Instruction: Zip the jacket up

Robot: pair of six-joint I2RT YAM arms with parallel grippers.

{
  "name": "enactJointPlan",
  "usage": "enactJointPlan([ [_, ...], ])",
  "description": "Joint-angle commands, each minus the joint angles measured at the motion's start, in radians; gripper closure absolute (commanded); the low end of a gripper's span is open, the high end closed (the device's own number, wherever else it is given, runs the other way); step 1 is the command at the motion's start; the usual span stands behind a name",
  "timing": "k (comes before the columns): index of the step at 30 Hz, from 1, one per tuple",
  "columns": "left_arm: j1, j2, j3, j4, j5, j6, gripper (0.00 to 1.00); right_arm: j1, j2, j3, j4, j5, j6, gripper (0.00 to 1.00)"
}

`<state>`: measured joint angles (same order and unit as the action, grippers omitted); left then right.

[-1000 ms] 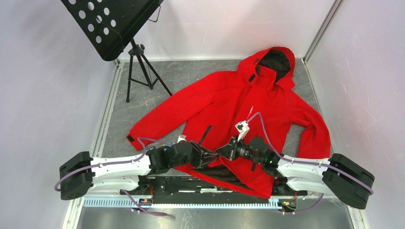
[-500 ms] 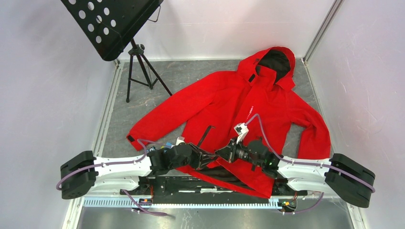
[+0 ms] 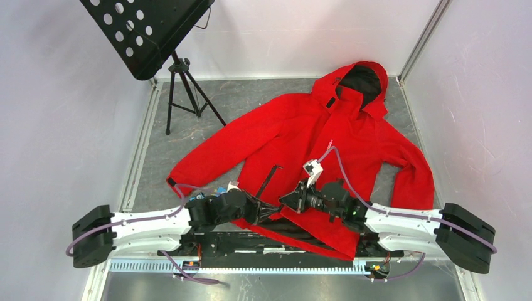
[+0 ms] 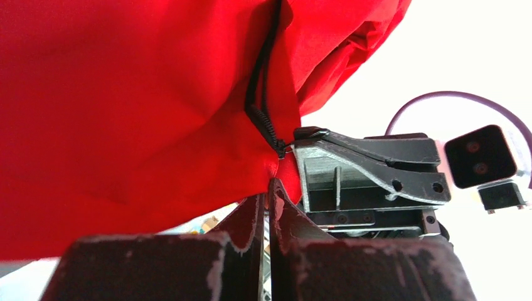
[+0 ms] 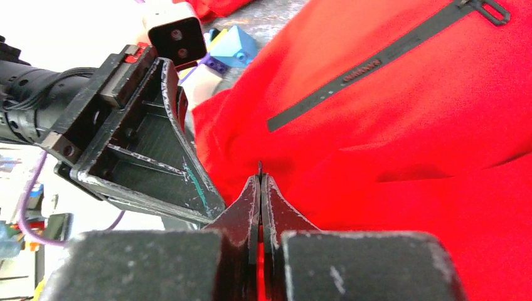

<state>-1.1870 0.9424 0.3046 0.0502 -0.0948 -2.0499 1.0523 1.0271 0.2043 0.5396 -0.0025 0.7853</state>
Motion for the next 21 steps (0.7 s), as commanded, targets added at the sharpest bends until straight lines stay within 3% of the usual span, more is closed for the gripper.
enactJointPlan([
  [1, -0.005, -0.119, 0.093, -0.202, 0.041, 0.077, 0.98, 0.005, -0.038, 0.082, -0.104, -0.022, 0.019, 1.00],
  [8, -0.004, -0.194, 0.125, -0.180, 0.060, 0.175, 0.98, 0.005, -0.035, 0.109, -0.244, -0.056, 0.111, 1.00],
  [12, -0.005, -0.177, 0.108, -0.116, 0.090, 0.196, 0.98, 0.005, -0.036, 0.188, -0.449, -0.030, 0.112, 1.00],
  [16, -0.006, -0.189, 0.106, -0.094, 0.102, 0.224, 0.98, 0.003, -0.035, 0.233, -0.653, 0.085, 0.069, 1.00],
  [21, -0.006, -0.182, 0.093, -0.078, 0.110, 0.223, 0.98, -0.028, -0.025, 0.224, -0.695, 0.228, -0.062, 1.00],
])
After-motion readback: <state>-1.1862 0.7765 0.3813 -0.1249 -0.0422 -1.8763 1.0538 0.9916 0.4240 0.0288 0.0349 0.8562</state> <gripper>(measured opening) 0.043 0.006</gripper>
